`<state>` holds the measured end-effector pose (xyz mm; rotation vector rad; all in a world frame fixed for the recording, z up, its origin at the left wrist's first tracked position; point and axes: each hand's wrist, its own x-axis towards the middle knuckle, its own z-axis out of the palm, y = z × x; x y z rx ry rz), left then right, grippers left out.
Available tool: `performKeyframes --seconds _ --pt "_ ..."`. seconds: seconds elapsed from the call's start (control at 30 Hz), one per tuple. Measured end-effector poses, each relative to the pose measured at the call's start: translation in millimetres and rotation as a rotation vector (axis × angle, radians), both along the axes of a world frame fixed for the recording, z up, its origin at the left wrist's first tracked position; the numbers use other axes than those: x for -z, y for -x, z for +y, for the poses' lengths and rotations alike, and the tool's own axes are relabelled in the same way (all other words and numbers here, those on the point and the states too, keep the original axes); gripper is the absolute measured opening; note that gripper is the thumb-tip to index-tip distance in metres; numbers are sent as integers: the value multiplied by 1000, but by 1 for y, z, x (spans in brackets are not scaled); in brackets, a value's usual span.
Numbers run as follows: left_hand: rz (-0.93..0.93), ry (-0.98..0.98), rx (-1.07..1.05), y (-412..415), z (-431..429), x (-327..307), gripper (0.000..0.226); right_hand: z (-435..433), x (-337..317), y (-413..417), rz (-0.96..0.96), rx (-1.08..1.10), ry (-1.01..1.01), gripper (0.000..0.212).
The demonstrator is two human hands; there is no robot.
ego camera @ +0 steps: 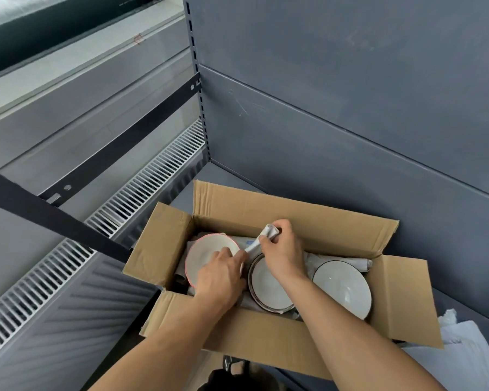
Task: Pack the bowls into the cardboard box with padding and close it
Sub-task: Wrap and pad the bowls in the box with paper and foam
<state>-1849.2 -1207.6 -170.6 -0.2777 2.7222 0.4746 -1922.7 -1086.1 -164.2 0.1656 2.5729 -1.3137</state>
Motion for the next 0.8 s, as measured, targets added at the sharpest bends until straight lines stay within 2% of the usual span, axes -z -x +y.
performKeyframes --seconds 0.1,0.47,0.6,0.8 --pt "29 22 2 0 0 1 40 -4 4 -3 35 -66 -45 19" --pt "63 15 -9 -1 -3 4 37 -12 2 -3 43 -300 -171 7" --pt "64 2 -18 -1 -4 4 38 -12 2 -3 41 -343 -231 11" --pt "52 10 -15 -3 -3 3 44 -13 11 3 -68 -392 -375 23"
